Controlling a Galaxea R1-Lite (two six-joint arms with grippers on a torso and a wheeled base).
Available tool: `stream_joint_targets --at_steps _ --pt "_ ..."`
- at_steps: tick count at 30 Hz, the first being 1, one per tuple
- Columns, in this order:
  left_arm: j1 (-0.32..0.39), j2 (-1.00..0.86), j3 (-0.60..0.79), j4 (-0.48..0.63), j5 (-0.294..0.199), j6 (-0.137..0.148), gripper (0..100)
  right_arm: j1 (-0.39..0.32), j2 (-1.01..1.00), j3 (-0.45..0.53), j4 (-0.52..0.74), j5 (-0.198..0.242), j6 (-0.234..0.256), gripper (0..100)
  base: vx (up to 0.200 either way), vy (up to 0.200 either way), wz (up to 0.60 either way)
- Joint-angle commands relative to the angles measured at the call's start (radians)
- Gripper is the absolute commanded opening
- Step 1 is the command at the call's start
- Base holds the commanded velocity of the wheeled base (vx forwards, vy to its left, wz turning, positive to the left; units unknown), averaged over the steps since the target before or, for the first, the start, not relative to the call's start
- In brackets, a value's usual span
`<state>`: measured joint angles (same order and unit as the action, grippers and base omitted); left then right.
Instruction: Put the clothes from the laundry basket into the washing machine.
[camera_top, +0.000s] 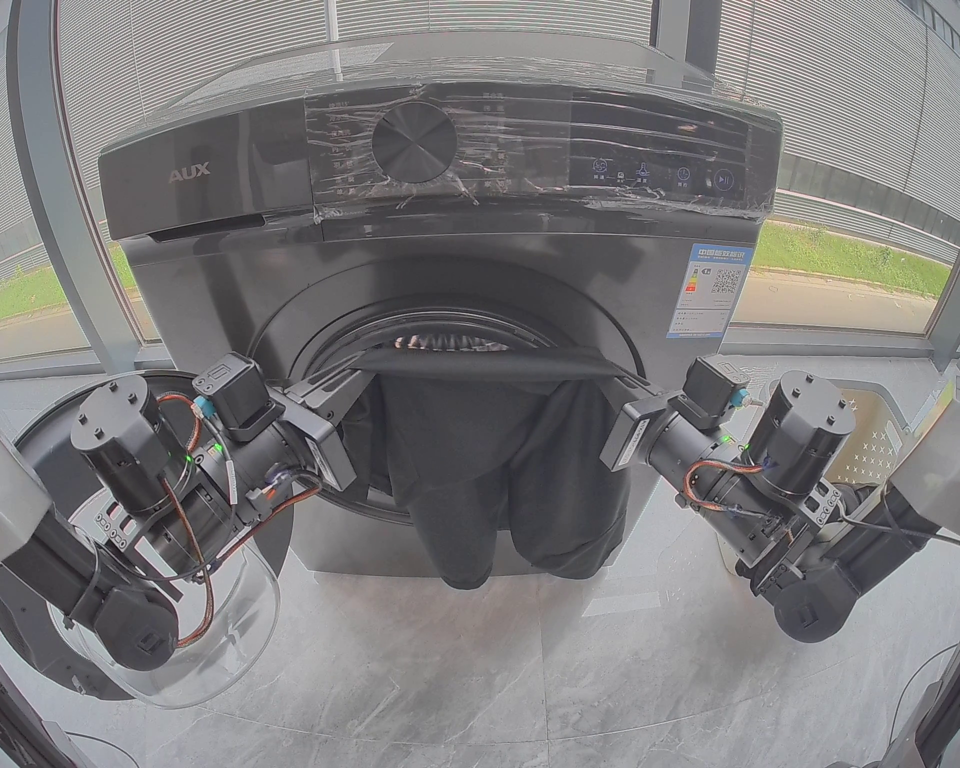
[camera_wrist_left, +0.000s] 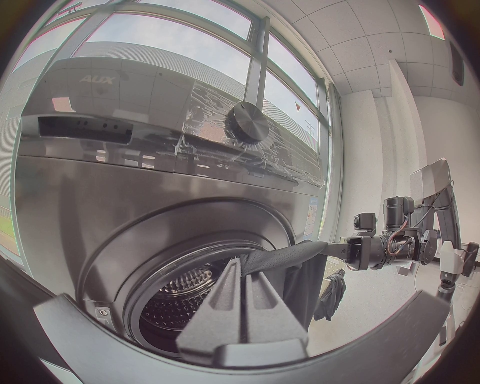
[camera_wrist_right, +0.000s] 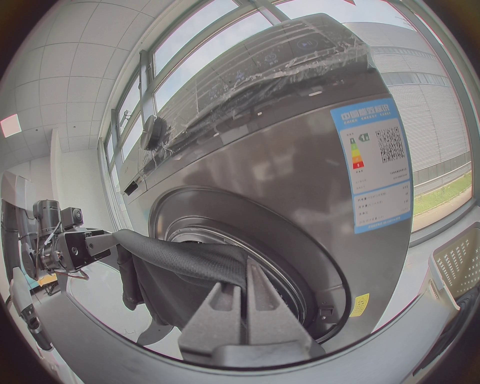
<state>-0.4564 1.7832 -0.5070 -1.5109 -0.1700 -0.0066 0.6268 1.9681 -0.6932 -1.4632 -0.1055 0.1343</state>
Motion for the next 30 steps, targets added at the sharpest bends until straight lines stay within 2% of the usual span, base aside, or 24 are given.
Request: stream_joint_targets --at_steps 1,10,11,27,30 --pt "-0.001 -0.013 0.013 0.000 -0.002 0.000 0 0.001 -0.015 0.001 0.000 0.000 0.001 0 0.000 0.000 0.00" --pt "0.002 -0.011 0.053 0.000 -0.016 0.000 0 0.013 -0.017 -0.014 -0.008 0.000 0.004 0 0.000 0.000 0.00" --pt "0.004 -0.008 0.053 0.000 -0.016 0.000 100 0.014 -0.017 -0.019 -0.008 0.000 0.004 0 0.000 0.000 0.00" --pt "-0.002 0.087 0.091 -0.002 -0.014 0.004 100 0.033 -0.023 -0.029 -0.008 0.000 0.004 0 0.000 0.000 0.00" --pt "-0.031 0.116 0.116 -0.003 -0.019 0.004 100 0.033 -0.025 -0.037 -0.008 -0.002 0.004 0 0.000 0.000 0.00"
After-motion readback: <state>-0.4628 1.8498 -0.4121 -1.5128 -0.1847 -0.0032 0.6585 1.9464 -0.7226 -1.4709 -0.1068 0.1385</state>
